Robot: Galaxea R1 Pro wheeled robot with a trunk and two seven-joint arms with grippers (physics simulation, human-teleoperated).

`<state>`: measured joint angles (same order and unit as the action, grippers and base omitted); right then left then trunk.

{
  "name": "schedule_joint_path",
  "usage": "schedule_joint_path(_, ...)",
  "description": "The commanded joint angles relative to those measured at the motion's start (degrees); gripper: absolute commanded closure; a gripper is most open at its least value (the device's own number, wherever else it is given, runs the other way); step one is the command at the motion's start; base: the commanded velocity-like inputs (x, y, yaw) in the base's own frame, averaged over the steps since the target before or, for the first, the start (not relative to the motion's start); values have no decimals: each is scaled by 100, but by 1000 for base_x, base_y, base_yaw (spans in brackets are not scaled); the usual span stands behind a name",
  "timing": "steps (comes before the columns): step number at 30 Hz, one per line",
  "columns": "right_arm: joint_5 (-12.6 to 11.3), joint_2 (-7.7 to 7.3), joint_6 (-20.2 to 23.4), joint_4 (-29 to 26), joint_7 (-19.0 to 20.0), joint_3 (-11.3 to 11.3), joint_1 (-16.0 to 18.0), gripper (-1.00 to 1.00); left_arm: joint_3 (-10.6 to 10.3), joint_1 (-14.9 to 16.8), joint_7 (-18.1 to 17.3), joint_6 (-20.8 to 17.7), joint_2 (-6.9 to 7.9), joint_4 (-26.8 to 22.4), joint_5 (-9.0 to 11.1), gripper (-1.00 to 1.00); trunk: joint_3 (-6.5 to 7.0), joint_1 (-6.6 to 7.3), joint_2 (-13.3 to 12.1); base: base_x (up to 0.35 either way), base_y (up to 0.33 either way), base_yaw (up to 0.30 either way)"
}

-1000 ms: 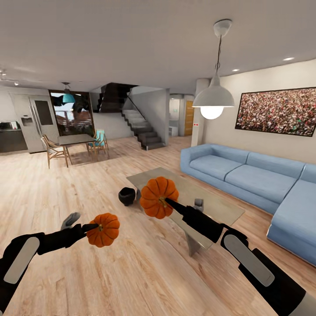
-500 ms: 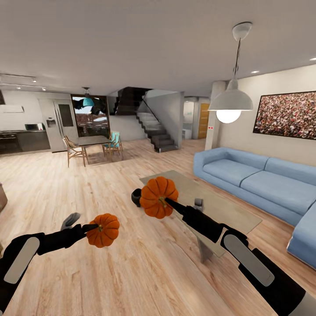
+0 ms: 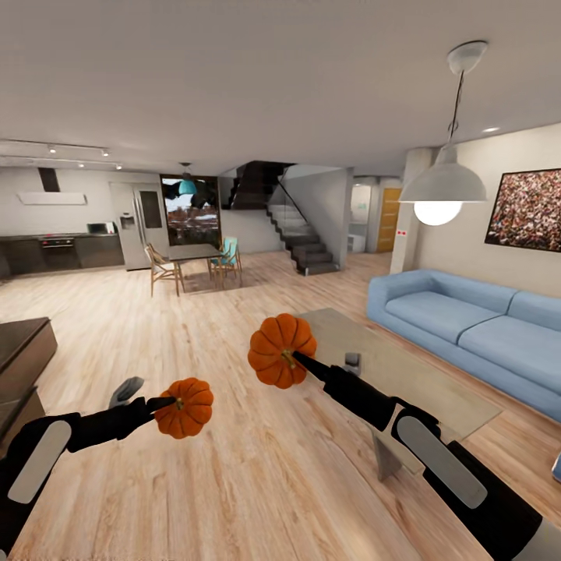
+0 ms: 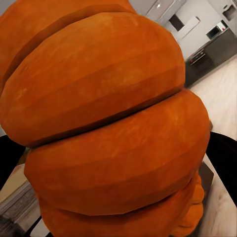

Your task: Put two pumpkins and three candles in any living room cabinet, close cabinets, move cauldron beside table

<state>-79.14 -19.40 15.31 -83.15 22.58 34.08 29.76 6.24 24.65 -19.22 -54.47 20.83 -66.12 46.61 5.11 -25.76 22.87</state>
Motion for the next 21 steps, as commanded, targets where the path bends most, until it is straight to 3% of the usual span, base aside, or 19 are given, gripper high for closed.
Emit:
schedule_joint_path(1,-61,-4,24,1,8,6,3,100,9,4,-38,-26,-5,2,-20,100,4,-2,4,0,0,219)
schedule_joint_path(21,-67,-3,24,5,1,11,3,100,17,4,-38,-28,-9,-15,-19,100,140,-2,4,0,0,219)
